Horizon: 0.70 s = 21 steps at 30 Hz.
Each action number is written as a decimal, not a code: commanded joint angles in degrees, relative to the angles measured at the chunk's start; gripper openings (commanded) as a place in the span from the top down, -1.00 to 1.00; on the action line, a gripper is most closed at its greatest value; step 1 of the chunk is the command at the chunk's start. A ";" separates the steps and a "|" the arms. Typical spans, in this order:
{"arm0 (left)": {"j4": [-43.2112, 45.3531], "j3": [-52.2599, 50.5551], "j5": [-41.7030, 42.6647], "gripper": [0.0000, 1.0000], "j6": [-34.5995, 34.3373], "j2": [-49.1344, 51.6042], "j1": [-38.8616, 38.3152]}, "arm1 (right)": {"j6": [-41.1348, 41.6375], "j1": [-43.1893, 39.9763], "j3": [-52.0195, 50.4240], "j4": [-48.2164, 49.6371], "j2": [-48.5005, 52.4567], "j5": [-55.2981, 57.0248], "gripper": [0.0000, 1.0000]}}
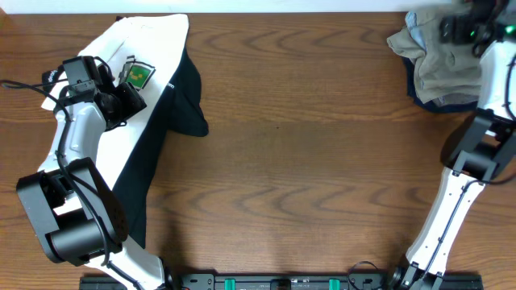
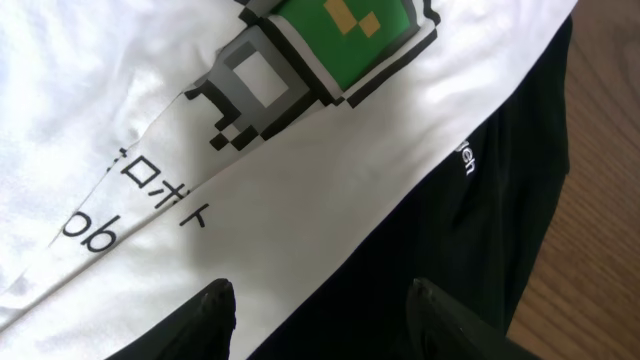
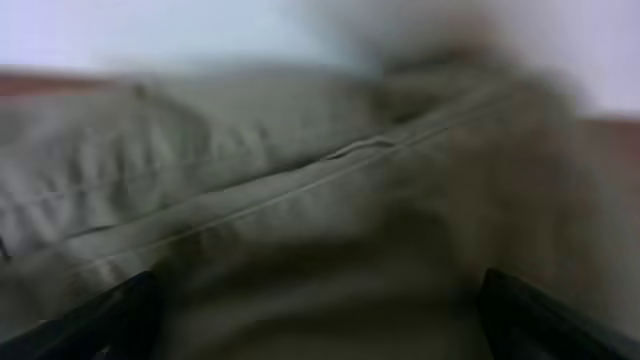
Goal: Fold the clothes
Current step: 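Lower the shorts onto the stack and open the right gripper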
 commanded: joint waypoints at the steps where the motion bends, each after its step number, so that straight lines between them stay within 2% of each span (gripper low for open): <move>1: 0.28 0.68 -0.35 -0.14 0.13 -1.38 -0.09 | -1.01 0.13 -0.22 0.61 5.49 -0.13 -0.98; 10: 0.26 0.68 -0.35 -0.14 0.13 -1.38 -0.09 | -1.01 0.11 -0.22 -0.37 16.50 -0.28 -0.98; 19: 0.28 0.68 -0.35 -0.15 0.11 -1.38 -0.09 | -0.13 -0.26 -0.20 0.15 11.65 -0.02 -0.98; 20: 0.28 0.68 -0.35 -0.28 0.11 -1.38 -0.09 | 0.11 -0.37 -0.20 0.15 10.51 -0.04 -0.99; 21: 0.28 0.68 -0.35 -0.32 0.11 -1.38 -0.09 | 0.48 -0.52 -0.20 0.13 9.05 0.00 -0.99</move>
